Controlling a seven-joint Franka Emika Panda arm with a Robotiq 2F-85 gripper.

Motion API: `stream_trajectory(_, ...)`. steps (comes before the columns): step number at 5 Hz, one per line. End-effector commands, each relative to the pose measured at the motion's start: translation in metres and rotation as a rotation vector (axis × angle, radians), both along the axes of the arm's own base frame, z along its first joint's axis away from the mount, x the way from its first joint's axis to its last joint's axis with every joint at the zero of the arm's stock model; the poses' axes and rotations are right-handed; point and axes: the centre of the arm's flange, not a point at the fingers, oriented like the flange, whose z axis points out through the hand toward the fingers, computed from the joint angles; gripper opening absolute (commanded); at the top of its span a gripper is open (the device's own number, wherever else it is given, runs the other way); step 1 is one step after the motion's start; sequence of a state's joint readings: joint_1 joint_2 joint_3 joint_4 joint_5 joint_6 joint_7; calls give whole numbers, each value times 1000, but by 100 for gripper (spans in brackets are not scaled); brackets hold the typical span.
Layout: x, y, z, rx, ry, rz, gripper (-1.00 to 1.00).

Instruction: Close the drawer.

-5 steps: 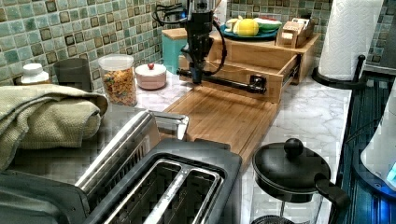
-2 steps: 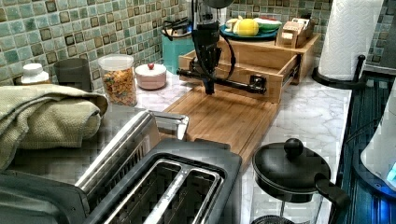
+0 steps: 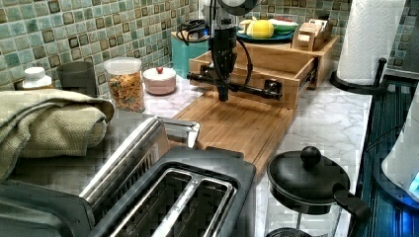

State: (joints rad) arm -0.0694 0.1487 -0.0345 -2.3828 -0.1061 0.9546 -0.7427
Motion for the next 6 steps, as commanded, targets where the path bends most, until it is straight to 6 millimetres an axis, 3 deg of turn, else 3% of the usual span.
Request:
stream_trajectory(1,-21,-116,73,-44,-136,19,-100)
stream_trajectory(2,-23,-159,68,-27,-164,37,-100)
stream_trajectory(3,-26,-195,45,-2,-206,64,-100)
stream_trajectory(4,-28,-226,54,-17,-172,43,-100)
stream_trajectory(5,-38,-270,67,-21,-166,-12,-100)
stream_trajectory(6,-48,-309,65,-73,-190,-11,-100)
